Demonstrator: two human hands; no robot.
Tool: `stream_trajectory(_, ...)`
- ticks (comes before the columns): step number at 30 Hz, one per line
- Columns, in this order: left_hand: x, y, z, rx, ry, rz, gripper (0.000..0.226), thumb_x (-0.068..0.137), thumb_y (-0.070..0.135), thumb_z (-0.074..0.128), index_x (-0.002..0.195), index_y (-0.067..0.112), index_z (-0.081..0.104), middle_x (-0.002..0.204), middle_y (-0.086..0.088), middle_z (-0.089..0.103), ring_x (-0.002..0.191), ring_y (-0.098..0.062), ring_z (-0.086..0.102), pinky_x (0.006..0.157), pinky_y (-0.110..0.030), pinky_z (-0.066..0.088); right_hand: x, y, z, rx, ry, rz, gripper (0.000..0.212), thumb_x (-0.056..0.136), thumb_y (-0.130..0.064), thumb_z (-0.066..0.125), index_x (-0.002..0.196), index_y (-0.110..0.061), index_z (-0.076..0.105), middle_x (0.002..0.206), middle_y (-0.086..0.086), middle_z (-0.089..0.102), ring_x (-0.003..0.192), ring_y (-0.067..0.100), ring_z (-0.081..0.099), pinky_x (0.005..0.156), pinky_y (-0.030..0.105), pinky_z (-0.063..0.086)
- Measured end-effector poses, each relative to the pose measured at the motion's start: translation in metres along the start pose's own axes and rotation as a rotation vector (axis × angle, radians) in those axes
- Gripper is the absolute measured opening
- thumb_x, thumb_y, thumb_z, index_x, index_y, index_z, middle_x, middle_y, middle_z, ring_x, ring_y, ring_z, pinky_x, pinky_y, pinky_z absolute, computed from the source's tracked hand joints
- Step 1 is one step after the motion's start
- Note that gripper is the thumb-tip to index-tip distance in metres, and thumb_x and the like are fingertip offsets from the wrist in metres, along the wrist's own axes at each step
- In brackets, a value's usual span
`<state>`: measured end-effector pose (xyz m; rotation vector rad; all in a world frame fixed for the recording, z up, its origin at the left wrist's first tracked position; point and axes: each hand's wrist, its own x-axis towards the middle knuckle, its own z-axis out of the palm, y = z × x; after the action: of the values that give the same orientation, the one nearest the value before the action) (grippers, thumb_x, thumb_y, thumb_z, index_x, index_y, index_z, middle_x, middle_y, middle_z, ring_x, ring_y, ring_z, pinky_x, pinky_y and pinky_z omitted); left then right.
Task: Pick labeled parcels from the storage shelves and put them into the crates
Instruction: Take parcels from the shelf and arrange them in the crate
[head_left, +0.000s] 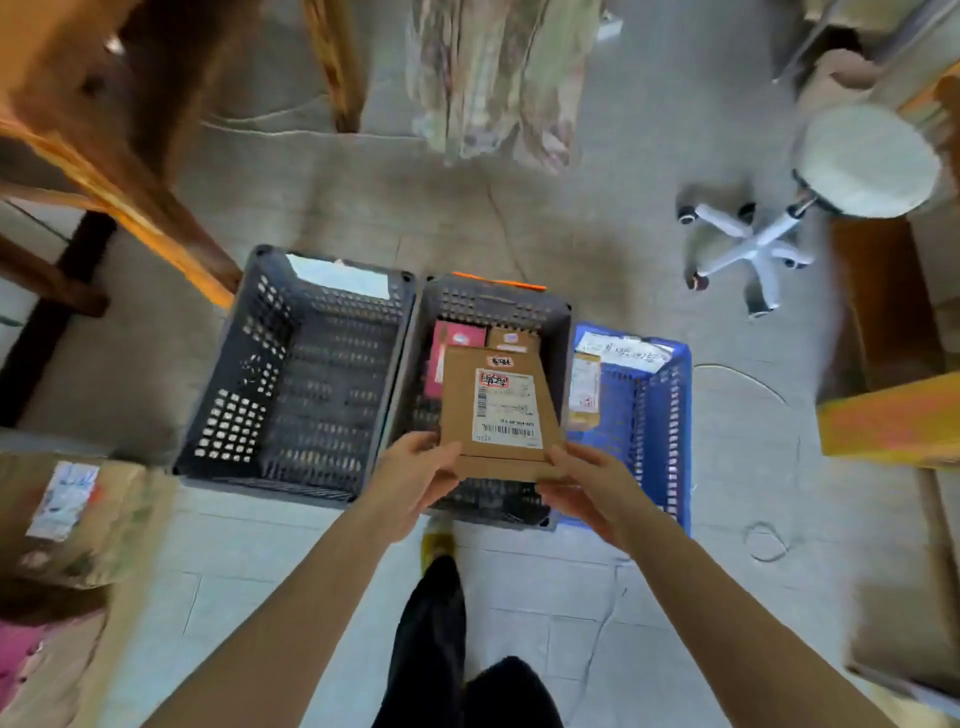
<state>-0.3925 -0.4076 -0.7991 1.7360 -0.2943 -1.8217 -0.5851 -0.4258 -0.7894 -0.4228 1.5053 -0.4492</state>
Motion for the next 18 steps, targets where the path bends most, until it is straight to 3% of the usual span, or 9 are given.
stream_trajectory(2,0.053,-0.009,0.005,0.059,0.025,-0.071,0.035,0.093,0.011,0.053,0.128,0.008,0.049,0.105,-0.013,0.064,0.078,-0.02,0.064,0.069,-0.027,0.056,0.057,0.014,0.002,0.083,0.087,0.081,0.008,0.093,-0.011,0.054,0.096,-0.004,0.057,0.072,0.014,0.06,0.05,0.018,0.057,0.046,0.02,0.052)
stream_trajectory(4,0.108,-0.022,0.01,0.095,0.086,-0.138,0.036,0.093,0.011,0.052,0.129,0.013,0.048,0.1,-0.013,0.063,0.07,-0.019,0.063,0.07,-0.029,0.055,0.112,0.028,0.003,0.166,0.134,0.141,0.012,0.094,-0.006,0.049,0.085,-0.003,0.056,0.069,0.014,0.055,0.055,0.022,0.05,0.05,0.023,0.048)
stream_trajectory(7,0.197,-0.049,0.02,0.111,0.125,-0.179,0.038,0.093,0.004,0.05,0.131,0.01,0.047,0.102,-0.015,0.063,0.069,-0.018,0.062,0.064,-0.022,0.055,0.197,0.051,0.001,0.264,0.219,0.204,0.014,0.096,0.0,0.042,0.1,0.005,0.055,0.069,0.01,0.051,0.079,0.036,0.057,0.082,0.036,0.051)
stream_trajectory(8,0.227,-0.059,0.024,0.126,0.139,-0.18,0.038,0.093,0.002,0.049,0.131,0.008,0.047,0.1,-0.014,0.063,0.068,-0.018,0.061,0.061,-0.02,0.054,0.227,0.061,-0.001,0.286,0.251,0.224,0.02,0.096,0.001,0.042,0.11,0.006,0.054,0.069,0.009,0.052,0.08,0.038,0.059,0.083,0.034,0.051)
stream_trajectory(10,0.287,-0.078,0.033,0.163,0.169,-0.162,0.036,0.094,0.002,0.048,0.129,0.007,0.049,0.088,-0.009,0.063,0.066,-0.017,0.06,0.061,-0.019,0.053,0.288,0.079,-0.005,0.312,0.31,0.251,0.026,0.095,-0.001,0.044,0.12,0.001,0.053,0.071,0.007,0.057,0.062,0.024,0.053,0.06,0.026,0.048)
stream_trajectory(12,0.348,-0.093,0.042,0.183,0.189,-0.117,0.033,0.093,0.004,0.051,0.125,0.007,0.052,0.081,-0.007,0.061,0.063,-0.016,0.058,0.061,-0.021,0.052,0.349,0.094,-0.01,0.344,0.369,0.27,0.024,0.094,0.001,0.043,0.111,-0.008,0.057,0.076,0.005,0.06,0.056,0.015,0.047,0.052,0.022,0.043)
stream_trajectory(14,0.404,-0.104,0.051,0.188,0.209,-0.084,0.027,0.092,0.008,0.056,0.119,0.007,0.056,0.088,-0.011,0.063,0.061,-0.015,0.057,0.059,-0.02,0.051,0.404,0.101,-0.013,0.387,0.408,0.265,0.026,0.093,0.001,0.039,0.104,-0.014,0.058,0.082,0.005,0.06,0.052,0.012,0.041,0.048,0.019,0.04)
stream_trajectory(16,0.45,-0.11,0.059,0.185,0.238,-0.059,0.023,0.091,0.009,0.057,0.114,0.013,0.057,0.102,-0.013,0.063,0.061,-0.015,0.056,0.055,-0.018,0.051,0.446,0.101,-0.012,0.426,0.449,0.221,0.035,0.094,-0.004,0.036,0.12,-0.017,0.055,0.096,0.006,0.061,0.057,0.012,0.046,0.055,0.02,0.044)
stream_trajectory(18,0.486,-0.114,0.066,0.17,0.254,-0.038,0.029,0.091,0.008,0.056,0.12,0.012,0.054,0.109,-0.013,0.062,0.063,-0.016,0.057,0.05,-0.016,0.052,0.474,0.097,-0.011,0.507,0.479,0.174,0.043,0.095,-0.007,0.034,0.135,-0.02,0.044,0.117,0.007,0.06,0.085,0.018,0.058,0.076,0.027,0.049)
